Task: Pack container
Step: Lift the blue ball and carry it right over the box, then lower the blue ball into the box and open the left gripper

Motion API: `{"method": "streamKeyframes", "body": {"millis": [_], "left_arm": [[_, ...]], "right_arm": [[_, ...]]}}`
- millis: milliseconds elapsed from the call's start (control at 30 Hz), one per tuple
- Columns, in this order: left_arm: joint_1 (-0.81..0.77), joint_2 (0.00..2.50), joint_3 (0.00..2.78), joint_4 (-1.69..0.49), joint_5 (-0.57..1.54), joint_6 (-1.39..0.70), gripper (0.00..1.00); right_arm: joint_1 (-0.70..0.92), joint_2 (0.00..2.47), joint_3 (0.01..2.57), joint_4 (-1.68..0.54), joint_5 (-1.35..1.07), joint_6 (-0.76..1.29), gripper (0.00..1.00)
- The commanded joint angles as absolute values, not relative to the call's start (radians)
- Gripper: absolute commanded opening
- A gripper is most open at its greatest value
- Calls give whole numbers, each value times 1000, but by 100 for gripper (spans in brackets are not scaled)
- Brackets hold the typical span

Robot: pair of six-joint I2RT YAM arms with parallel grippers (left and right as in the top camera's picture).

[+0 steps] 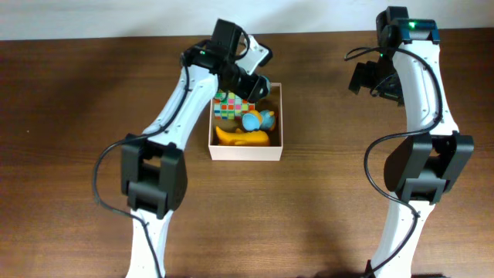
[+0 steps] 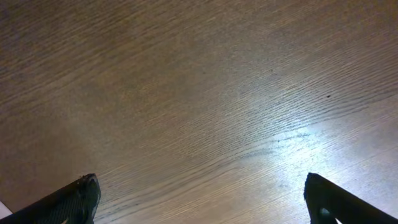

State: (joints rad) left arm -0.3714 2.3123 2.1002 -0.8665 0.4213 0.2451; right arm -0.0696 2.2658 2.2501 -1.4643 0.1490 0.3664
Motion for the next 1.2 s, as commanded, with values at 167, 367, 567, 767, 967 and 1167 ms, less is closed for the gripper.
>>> {"method": "streamKeyframes", "body": {"millis": [167,367,567,767,967,1167], "left_arm": [[-391,2357,2116,-832,456,236,99],[-391,2356,2116,-829,456,231,99],[-391,2356,2130,-835,456,220,99],[-391,2356,2185,-871,455,221,99],[-391,2356,2204,-876,384,221,34],[-392,2356,2204,-878,268,221,23]], "right_arm": [[-73,2265,2249,-1465,150,376,99],[-73,2265,2249,-1465,150,376,99],[-73,2265,2249,-1465,150,376,99],[-73,2265,2249,-1465,150,376,99],[-73,2265,2249,-1465,150,376,99],[-73,2265,2249,-1465,150,376,99]]}}
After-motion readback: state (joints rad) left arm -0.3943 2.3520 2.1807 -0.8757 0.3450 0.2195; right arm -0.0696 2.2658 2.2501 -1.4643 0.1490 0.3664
